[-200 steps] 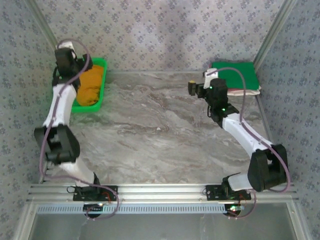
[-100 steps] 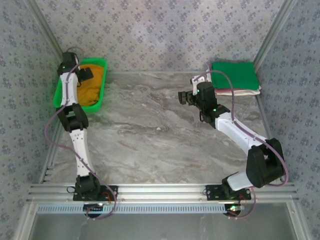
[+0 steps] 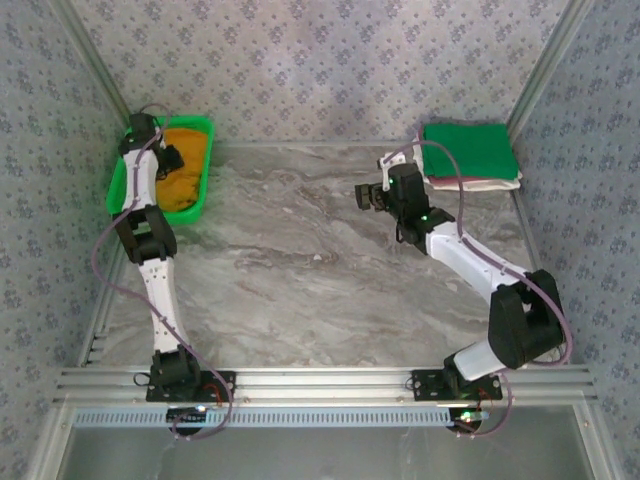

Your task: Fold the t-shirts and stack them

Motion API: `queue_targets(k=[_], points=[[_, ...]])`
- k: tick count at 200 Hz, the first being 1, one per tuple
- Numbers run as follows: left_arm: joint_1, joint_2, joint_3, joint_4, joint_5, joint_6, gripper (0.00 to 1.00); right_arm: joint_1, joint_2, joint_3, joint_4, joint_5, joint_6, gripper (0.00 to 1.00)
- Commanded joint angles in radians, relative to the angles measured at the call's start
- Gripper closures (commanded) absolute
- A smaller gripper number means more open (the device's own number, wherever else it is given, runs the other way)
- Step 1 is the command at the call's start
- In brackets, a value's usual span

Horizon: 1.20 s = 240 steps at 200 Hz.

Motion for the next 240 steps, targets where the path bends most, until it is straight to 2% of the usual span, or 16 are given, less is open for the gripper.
queue_targets(k=[1, 7, 57, 98, 143, 182, 211, 225, 240], points=[[0.006, -0.025, 0.006, 0.016, 0.055, 0.002, 0.96, 0.009, 0.004, 0.045, -0.006, 0.013, 0.028, 0.0], [0.006, -0.046, 0.003, 0.017, 0.055, 0.006, 1.0, 0.009, 0.002, 0.046, -0.006, 0.013, 0.027, 0.0], [0.005, -0.298, -0.001, 0.024, 0.054, -0.024, 1.0, 0.01, -0.023, 0.05, -0.006, 0.043, -0.004, 0.0], [-0.041, -0.52, 0.0, -0.013, 0.031, -0.045, 1.0, 0.006, -0.061, 0.045, 0.025, 0.061, -0.026, 0.0], [-0.191, -0.742, 0.005, -0.043, 0.013, 0.019, 1.0, -0.016, -0.077, 0.08, 0.029, 0.06, -0.024, 0.0], [-0.39, -0.907, -0.032, -0.073, -0.003, 0.047, 1.0, -0.047, -0.125, 0.075, 0.054, 0.058, 0.009, 0.0], [-0.537, -1.022, -0.244, -0.02, -0.042, 0.04, 1.0, -0.077, -0.152, 0.07, 0.034, 0.044, 0.048, 0.0], [-0.574, -1.074, -0.442, 0.064, -0.046, 0.025, 1.0, -0.088, -0.16, 0.057, 0.025, 0.043, 0.071, 0.0], [-0.581, -1.109, -0.713, 0.253, -0.031, -0.005, 0.97, -0.1, -0.163, 0.033, 0.016, 0.037, 0.108, 0.0]])
